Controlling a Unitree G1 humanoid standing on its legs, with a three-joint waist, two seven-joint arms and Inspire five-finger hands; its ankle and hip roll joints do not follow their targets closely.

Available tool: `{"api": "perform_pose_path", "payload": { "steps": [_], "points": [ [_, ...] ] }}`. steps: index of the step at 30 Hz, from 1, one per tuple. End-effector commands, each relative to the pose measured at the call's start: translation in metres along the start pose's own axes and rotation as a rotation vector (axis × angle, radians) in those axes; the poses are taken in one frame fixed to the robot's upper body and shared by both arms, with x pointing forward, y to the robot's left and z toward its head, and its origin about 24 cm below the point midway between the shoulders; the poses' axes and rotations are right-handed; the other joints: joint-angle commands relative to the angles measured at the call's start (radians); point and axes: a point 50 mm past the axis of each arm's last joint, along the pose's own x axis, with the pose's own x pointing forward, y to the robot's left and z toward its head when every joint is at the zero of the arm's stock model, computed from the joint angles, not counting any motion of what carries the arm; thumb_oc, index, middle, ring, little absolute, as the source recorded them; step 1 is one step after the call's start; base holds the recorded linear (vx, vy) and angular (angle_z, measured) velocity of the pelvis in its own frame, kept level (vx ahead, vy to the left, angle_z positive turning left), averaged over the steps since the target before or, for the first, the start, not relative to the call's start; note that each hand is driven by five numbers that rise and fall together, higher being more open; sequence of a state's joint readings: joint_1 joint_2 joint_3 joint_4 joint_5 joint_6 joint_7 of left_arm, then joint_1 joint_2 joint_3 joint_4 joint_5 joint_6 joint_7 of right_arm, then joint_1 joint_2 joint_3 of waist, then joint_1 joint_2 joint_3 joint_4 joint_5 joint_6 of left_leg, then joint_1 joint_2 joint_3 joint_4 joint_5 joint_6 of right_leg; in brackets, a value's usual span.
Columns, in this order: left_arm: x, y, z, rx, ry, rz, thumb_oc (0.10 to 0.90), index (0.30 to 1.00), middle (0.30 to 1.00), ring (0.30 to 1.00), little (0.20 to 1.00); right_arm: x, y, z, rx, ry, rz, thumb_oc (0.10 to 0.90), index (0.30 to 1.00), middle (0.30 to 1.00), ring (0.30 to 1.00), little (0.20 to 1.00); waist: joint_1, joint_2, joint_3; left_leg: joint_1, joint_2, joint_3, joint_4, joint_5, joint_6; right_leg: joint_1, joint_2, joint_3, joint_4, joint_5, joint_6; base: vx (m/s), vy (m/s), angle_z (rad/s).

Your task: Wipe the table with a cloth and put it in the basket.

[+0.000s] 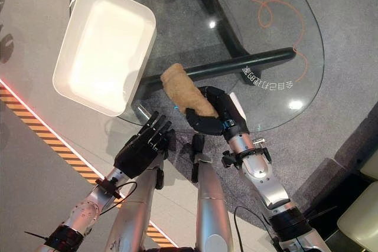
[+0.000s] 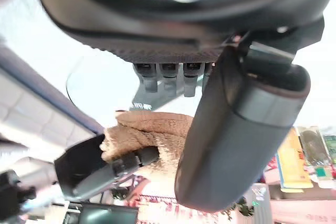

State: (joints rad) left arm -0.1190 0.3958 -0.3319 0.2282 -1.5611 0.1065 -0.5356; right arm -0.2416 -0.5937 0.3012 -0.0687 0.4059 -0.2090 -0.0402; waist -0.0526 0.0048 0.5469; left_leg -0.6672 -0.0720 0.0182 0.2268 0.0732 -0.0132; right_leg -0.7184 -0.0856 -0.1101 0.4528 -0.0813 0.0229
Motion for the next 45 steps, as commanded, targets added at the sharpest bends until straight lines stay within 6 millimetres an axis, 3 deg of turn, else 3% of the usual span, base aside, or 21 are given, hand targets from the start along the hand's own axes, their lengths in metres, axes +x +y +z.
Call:
{"api": "perform_pose_path", "payload": {
  "steps": [1,16,28,37,45],
  "points": [
    [0.006,-0.029,0.006,-0.011,-0.006,-0.154,0.8,0.9,0.9,0.9,0.9,0.003,0.01,0.071,0.023,-0.385,0.121,0.1,0.3,0.3,0.3,0.2,0.013,-0.014,-0.027,-0.025,0.004,0.035,0.159,-0.13,0.039,0.043,0.028,0.001,-0.146,0.1,0.056,0.0,0.0,0.0],
    [0.038,-0.052,0.003,0.067,0.072,-0.175,0.8,0.9,0.9,0.9,0.9,0.013,0.04,0.072,0.054,-0.367,0.327,0.1,0.3,0.3,0.3,0.2,0.008,-0.019,-0.027,-0.05,-0.001,0.029,0.163,-0.11,0.032,0.03,0.029,0.01,-0.154,0.107,0.051,0.0,-0.001,0.0],
    [0.042,-0.053,0.001,0.035,0.094,-0.172,0.8,0.9,0.9,0.9,0.9,0.017,0.053,0.07,0.022,-0.343,0.445,0.1,0.3,0.3,0.3,0.2,0.011,-0.017,-0.027,-0.057,-0.005,0.023,0.164,-0.103,0.026,0.026,0.028,0.011,-0.159,0.111,0.05,0.0,0.0,0.0],
    [0.044,-0.06,-0.003,0.022,0.083,-0.245,0.8,0.9,0.9,0.9,0.9,0.022,0.05,0.049,-0.103,-0.215,0.371,0.1,0.3,0.3,0.3,0.2,0.011,-0.012,-0.027,-0.059,-0.008,0.025,0.153,-0.096,0.024,0.023,0.029,0.01,-0.168,0.114,0.047,0.0,0.0,0.0],
    [0.048,-0.069,0.004,-0.034,-0.011,-0.338,0.8,0.9,0.9,0.9,0.9,0.024,0.057,0.042,-0.175,-0.149,0.457,0.1,0.3,0.3,0.3,0.2,0.015,-0.009,-0.027,-0.061,-0.013,0.022,0.147,-0.091,0.025,0.018,0.028,0.009,-0.169,0.116,0.045,0.0,0.0,0.0]
  ]
}}
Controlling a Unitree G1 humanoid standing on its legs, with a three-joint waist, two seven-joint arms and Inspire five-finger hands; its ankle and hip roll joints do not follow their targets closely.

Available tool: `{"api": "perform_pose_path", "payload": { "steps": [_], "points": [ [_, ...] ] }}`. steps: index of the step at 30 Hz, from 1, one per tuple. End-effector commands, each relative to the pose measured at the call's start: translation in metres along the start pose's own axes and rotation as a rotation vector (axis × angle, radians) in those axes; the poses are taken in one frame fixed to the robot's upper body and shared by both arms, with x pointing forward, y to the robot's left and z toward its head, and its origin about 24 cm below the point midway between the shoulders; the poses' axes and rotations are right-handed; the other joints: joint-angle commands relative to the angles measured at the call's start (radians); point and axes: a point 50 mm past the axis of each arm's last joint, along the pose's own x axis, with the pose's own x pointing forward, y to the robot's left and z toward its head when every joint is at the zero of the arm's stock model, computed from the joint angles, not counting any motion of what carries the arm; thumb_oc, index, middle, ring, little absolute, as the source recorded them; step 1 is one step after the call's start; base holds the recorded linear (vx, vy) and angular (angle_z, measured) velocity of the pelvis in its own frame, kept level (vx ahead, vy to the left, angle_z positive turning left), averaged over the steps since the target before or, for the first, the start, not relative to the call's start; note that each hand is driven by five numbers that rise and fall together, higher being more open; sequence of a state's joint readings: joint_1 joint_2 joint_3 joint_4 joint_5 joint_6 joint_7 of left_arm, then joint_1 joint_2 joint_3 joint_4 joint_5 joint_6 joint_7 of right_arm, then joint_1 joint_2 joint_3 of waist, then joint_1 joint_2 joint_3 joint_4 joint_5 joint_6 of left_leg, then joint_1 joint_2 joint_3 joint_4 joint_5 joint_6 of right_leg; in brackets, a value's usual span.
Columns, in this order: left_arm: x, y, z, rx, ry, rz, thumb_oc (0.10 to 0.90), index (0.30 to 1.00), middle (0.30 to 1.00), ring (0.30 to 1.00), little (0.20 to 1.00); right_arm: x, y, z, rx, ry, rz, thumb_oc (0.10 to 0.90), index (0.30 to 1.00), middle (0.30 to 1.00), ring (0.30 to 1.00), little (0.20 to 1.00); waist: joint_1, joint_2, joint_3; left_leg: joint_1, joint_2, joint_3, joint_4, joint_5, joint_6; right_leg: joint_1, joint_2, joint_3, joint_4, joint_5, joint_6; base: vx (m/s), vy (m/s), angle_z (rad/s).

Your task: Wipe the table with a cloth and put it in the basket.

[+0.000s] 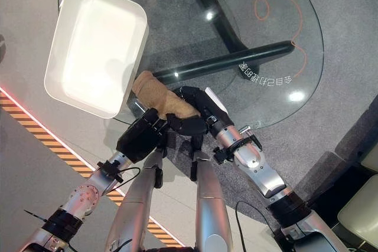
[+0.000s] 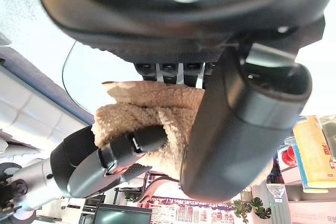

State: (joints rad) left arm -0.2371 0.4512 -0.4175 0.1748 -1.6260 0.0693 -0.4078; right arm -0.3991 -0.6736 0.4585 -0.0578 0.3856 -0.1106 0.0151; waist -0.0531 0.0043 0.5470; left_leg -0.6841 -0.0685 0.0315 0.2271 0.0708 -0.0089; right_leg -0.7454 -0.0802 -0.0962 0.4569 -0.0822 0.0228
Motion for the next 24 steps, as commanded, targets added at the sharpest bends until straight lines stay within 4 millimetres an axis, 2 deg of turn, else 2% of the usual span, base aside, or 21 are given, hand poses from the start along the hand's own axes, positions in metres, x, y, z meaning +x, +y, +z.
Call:
{"api": "perform_pose_path", "payload": {
  "steps": [1,7,11,24],
  "points": [
    [0.019,-0.05,0.0,-0.088,-0.085,-0.356,0.8,0.9,0.9,0.9,0.9,0.006,0.034,0.04,-0.093,-0.198,0.234,0.1,0.3,0.3,0.3,0.2,0.016,-0.009,-0.027,-0.045,-0.017,0.009,0.147,-0.089,0.021,0.044,0.022,-0.005,-0.173,0.117,0.045,0.0,0.0,0.0],
    [0.022,-0.066,0.009,-0.16,-0.221,-0.498,0.8,0.9,0.9,0.9,0.9,0.01,0.037,0.038,-0.116,-0.172,0.236,0.1,0.3,0.3,0.3,0.2,0.022,-0.017,-0.027,-0.044,-0.018,0.004,0.147,-0.09,0.019,0.043,0.023,-0.006,-0.17,0.115,0.041,0.0,0.0,0.0],
    [0.024,-0.072,0.011,-0.153,-0.249,-0.533,0.8,0.9,0.9,0.9,0.9,0.012,0.038,0.038,-0.124,-0.163,0.238,0.1,0.3,0.3,0.3,0.2,0.022,-0.019,-0.027,-0.044,-0.02,0.001,0.144,-0.089,0.021,0.041,0.024,-0.005,-0.169,0.116,0.041,0.0,0.0,0.0],
    [0.026,-0.088,0.022,-0.008,-0.288,-0.662,0.8,0.9,0.9,0.9,0.9,0.013,0.037,0.037,-0.138,-0.138,0.26,0.1,0.3,0.3,0.3,0.2,0.02,-0.013,-0.027,-0.047,-0.024,-0.001,0.141,-0.088,0.024,0.029,0.027,0.008,-0.159,0.113,0.039,0.0,0.01,0.0]
  ]
}}
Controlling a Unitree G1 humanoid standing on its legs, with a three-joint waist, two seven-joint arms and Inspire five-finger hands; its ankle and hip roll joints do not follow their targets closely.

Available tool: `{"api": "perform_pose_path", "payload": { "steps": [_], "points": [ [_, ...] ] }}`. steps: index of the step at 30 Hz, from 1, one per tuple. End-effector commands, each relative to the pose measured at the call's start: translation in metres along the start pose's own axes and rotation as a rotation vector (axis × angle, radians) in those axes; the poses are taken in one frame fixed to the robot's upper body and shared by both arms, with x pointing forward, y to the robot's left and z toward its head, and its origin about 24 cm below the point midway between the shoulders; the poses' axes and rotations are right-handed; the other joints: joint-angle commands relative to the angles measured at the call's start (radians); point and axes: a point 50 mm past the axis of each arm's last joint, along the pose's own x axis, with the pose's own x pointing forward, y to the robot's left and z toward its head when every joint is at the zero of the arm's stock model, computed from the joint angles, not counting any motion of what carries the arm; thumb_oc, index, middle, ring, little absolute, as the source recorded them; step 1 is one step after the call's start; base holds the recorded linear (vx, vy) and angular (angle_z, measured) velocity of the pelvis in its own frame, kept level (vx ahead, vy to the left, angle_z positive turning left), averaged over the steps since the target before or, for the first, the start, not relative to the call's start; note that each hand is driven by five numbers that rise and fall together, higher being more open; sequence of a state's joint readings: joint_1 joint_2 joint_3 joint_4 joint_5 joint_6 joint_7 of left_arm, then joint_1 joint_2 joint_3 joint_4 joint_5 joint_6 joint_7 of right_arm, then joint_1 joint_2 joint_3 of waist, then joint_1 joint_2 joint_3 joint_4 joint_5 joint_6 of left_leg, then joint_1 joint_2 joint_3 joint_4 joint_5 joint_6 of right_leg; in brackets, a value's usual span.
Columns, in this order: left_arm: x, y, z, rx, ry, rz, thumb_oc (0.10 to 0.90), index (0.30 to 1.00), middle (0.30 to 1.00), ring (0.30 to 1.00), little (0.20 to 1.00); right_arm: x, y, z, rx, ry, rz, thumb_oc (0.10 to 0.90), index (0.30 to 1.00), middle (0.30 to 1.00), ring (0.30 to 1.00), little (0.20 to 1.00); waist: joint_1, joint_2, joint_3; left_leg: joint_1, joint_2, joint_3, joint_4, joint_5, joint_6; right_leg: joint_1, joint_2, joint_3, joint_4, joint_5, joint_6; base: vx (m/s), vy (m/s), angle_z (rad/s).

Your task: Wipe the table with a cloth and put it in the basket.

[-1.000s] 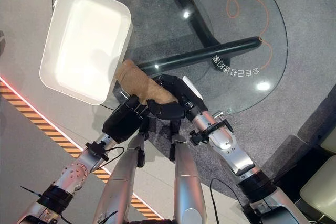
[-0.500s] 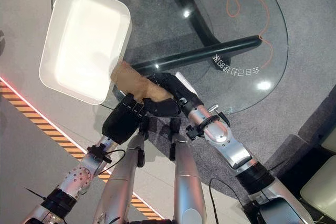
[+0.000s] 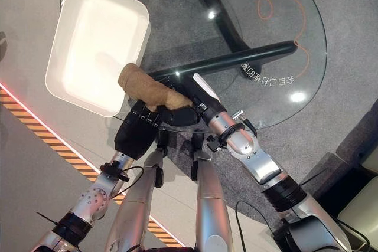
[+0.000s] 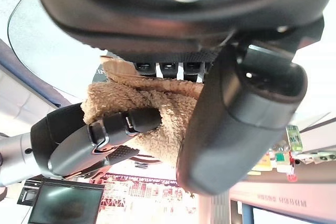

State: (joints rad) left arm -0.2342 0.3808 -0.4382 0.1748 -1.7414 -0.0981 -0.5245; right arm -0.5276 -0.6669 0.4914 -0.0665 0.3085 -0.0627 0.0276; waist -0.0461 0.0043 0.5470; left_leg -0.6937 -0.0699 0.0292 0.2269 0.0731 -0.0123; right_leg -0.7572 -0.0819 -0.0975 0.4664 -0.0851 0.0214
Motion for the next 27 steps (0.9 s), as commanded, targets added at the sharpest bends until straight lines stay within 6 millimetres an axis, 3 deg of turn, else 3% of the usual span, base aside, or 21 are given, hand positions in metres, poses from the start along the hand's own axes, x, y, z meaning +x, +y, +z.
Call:
{"api": "perform_pose_path", "payload": {
  "steps": [1,4,9,14,20,27],
  "points": [
    [0.035,-0.08,0.011,0.065,-0.067,-0.549,0.8,0.9,0.9,0.9,0.9,-0.007,0.035,0.017,-0.012,-0.082,0.209,0.1,0.3,0.3,0.3,0.2,0.013,-0.012,-0.027,-0.039,-0.023,0.001,0.142,-0.09,0.028,0.04,0.028,0.01,-0.168,0.116,0.041,0.0,0.0,0.0],
    [0.037,-0.086,0.015,0.16,-0.08,-0.563,0.8,0.9,0.9,0.9,0.9,-0.007,0.035,0.016,-0.017,-0.074,0.219,0.1,0.3,0.3,0.3,0.2,0.014,-0.011,-0.027,-0.04,-0.023,0.0,0.143,-0.091,0.029,0.036,0.03,0.014,-0.163,0.115,0.04,0.0,0.0,0.0],
    [0.041,-0.104,0.028,0.464,-0.157,-0.553,0.8,0.9,0.9,0.9,0.9,-0.009,0.035,0.014,-0.03,-0.051,0.229,0.1,0.3,0.3,0.3,0.2,0.015,-0.004,-0.027,-0.044,-0.028,-0.007,0.141,-0.088,0.033,0.029,0.034,0.021,-0.158,0.113,0.04,0.0,0.0,0.0],
    [0.041,-0.118,0.034,0.602,-0.219,-0.558,0.8,0.9,0.9,0.9,0.9,-0.01,0.033,0.013,-0.037,-0.043,0.233,0.1,0.3,0.3,0.3,0.2,0.02,0.001,-0.027,-0.05,-0.033,-0.013,0.143,-0.089,0.035,0.021,0.035,0.023,-0.153,0.109,0.039,0.0,0.0,0.0],
    [0.039,-0.122,0.041,0.693,-0.3,-0.505,0.8,0.9,0.9,0.9,0.9,-0.011,0.032,0.012,-0.044,-0.036,0.234,0.1,0.3,0.3,0.3,0.2,0.023,-0.002,-0.027,-0.058,-0.035,-0.016,0.146,-0.088,0.036,0.014,0.039,0.025,-0.149,0.108,0.038,0.0,0.002,0.01],
    [0.038,-0.116,0.044,0.637,-0.337,-0.467,0.8,0.9,0.9,0.9,0.9,-0.01,0.031,0.011,-0.042,-0.038,0.234,0.1,0.3,0.3,0.3,0.2,0.025,-0.007,-0.027,-0.058,-0.037,-0.018,0.143,-0.088,0.035,0.013,0.04,0.024,-0.151,0.109,0.04,0.0,0.0,0.0]
  ]
}}
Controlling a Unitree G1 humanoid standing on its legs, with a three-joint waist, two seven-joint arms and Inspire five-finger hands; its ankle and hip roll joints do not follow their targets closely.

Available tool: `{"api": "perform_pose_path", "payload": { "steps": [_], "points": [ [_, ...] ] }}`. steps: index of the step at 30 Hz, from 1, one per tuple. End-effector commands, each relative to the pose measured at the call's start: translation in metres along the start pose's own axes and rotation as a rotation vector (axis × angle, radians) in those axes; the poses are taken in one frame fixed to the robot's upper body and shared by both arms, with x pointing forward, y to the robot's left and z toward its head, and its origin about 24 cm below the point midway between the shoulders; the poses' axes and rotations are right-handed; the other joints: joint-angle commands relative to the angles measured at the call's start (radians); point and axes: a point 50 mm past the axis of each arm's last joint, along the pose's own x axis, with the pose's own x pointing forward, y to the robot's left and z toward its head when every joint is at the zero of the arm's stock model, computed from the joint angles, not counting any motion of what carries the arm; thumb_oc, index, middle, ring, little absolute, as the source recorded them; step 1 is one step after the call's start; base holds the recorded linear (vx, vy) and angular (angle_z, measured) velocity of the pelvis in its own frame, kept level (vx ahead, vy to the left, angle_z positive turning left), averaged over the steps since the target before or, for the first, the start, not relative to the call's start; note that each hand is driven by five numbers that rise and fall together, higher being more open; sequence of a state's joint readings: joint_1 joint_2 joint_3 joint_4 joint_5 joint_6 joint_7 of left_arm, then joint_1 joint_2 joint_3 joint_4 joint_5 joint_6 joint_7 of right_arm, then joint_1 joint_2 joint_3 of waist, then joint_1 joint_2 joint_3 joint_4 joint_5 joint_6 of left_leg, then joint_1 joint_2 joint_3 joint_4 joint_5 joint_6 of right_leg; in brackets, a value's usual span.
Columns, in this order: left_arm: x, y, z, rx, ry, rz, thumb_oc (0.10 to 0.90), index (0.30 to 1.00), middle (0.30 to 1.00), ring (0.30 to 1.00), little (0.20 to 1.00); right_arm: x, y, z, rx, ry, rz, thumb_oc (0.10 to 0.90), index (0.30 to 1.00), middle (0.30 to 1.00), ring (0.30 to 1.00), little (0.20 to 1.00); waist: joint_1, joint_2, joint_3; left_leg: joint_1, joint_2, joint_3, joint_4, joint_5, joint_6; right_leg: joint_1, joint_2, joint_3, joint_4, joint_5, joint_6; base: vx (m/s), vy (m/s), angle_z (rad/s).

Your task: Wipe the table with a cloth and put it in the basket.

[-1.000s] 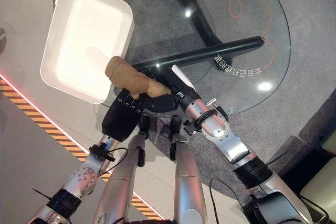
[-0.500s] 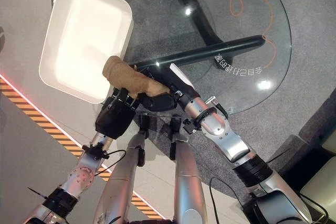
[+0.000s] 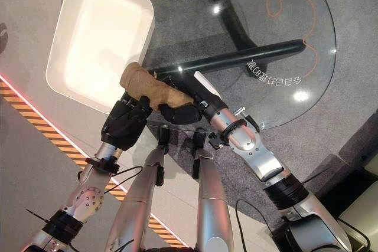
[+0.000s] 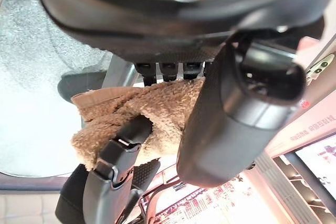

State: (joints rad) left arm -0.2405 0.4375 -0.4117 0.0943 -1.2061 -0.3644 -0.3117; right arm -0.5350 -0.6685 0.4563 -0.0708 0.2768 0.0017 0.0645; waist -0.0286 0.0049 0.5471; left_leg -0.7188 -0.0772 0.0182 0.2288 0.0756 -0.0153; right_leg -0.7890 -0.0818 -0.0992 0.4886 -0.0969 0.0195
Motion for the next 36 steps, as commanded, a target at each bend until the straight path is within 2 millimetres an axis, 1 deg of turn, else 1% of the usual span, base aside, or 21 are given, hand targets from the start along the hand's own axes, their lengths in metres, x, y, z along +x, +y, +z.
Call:
{"api": "perform_pose_path", "payload": {
  "steps": [1,2,3,4,5,6,7,8,25,29,36],
  "points": [
    [0.032,-0.065,0.068,-0.004,-0.421,-0.359,0.8,0.9,0.9,0.9,0.9,-0.011,0.038,0.013,-0.011,-0.089,0.228,0.1,0.3,0.3,0.3,0.2,0.008,-0.008,-0.027,-0.032,-0.03,-0.007,0.14,-0.091,0.038,0.045,0.04,0.025,-0.174,0.12,0.042,0.0,0.0,0.0],
    [0.032,-0.064,0.067,-0.016,-0.424,-0.36,0.8,0.9,0.9,0.9,0.9,-0.011,0.038,0.013,-0.011,-0.09,0.228,0.1,0.3,0.3,0.3,0.2,0.008,-0.009,-0.027,-0.032,-0.03,-0.007,0.139,-0.091,0.038,0.046,0.041,0.025,-0.175,0.12,0.041,0.0,0.0,0.0],
    [0.032,-0.064,0.067,-0.025,-0.427,-0.362,0.762,0.867,0.867,0.867,0.862,-0.011,0.038,0.013,-0.01,-0.091,0.228,0.1,0.3,0.3,0.3,0.2,0.008,-0.01,-0.027,-0.031,-0.03,-0.007,0.139,-0.091,0.037,0.048,0.041,0.025,-0.177,0.121,0.041,0.0,0.0,0.0],
    [0.032,-0.064,0.067,-0.032,-0.431,-0.364,0.696,0.811,0.811,0.811,0.796,-0.011,0.039,0.013,-0.01,-0.09,0.229,0.1,0.3,0.3,0.3,0.2,0.007,-0.011,-0.027,-0.031,-0.03,-0.007,0.139,-0.091,0.037,0.048,0.041,0.025,-0.177,0.121,0.041,0.0,0.0,0.0],
    [0.032,-0.064,0.067,-0.034,-0.431,-0.364,0.66,0.78,0.78,0.78,0.76,-0.01,0.039,0.013,-0.01,-0.09,0.229,0.1,0.3,0.3,0.3,0.2,0.007,-0.011,-0.027,-0.031,-0.03,-0.007,0.139,-0.091,0.037,0.048,0.041,0.025,-0.177,0.121,0.041,0.0,0.0,0.0],
    [0.032,-0.063,0.067,-0.041,-0.437,-0.369,0.416,0.571,0.571,0.571,0.516,-0.01,0.039,0.012,-0.01,-0.09,0.228,0.1,0.3,0.3,0.3,0.2,0.007,-0.012,-0.027,-0.032,-0.03,-0.007,0.14,-0.09,0.037,0.047,0.041,0.023,-0.177,0.121,0.041,0.0,0.0,0.0],
    [0.032,-0.063,0.067,-0.043,-0.439,-0.37,0.416,0.571,0.571,0.571,0.516,-0.01,0.039,0.012,-0.01,-0.09,0.228,0.1,0.3,0.3,0.3,0.2,0.007,-0.012,-0.027,-0.032,-0.03,-0.007,0.139,-0.09,0.037,0.047,0.041,0.023,-0.177,0.121,0.041,0.0,0.0,0.0],
    [0.032,-0.063,0.066,-0.053,-0.444,-0.375,0.1,0.3,0.3,0.3,0.2,-0.01,0.039,0.012,-0.011,-0.089,0.229,0.1,0.3,0.3,0.3,0.2,0.008,-0.012,-0.027,-0.033,-0.03,-0.007,0.139,-0.09,0.036,0.046,0.04,0.023,-0.177,0.121,0.042,0.0,0.0,0.0],
    [0.035,-0.063,0.066,-0.1,-0.468,-0.402,0.1,0.3,0.3,0.3,0.2,-0.005,0.038,0.015,-0.013,-0.1,0.21,0.1,0.3,0.3,0.3,0.2,0.007,-0.019,-0.027,-0.031,-0.032,-0.005,0.139,-0.096,0.037,0.047,0.04,0.023,-0.183,0.124,0.043,0.0,0.0,0.0],
    [0.035,-0.062,0.065,-0.104,-0.467,-0.399,0.1,0.3,0.3,0.3,0.2,-0.006,0.036,0.017,-0.007,-0.122,0.181,0.1,0.3,0.3,0.3,0.2,0.005,-0.02,-0.027,-0.031,-0.032,-0.004,0.14,-0.099,0.037,0.047,0.04,0.025,-0.184,0.125,0.044,0.0,0.0,0.0],
    [0.035,-0.061,0.063,-0.11,-0.473,-0.39,0.1,0.3,0.3,0.3,0.2,-0.005,0.029,0.024,0.026,-0.179,0.069,0.1,0.3,0.3,0.3,0.2,0.001,-0.019,-0.027,-0.03,-0.032,0.001,0.141,-0.102,0.04,0.045,0.043,0.03,-0.183,0.125,0.045,0.0,0.0,0.0]
  ]
}}
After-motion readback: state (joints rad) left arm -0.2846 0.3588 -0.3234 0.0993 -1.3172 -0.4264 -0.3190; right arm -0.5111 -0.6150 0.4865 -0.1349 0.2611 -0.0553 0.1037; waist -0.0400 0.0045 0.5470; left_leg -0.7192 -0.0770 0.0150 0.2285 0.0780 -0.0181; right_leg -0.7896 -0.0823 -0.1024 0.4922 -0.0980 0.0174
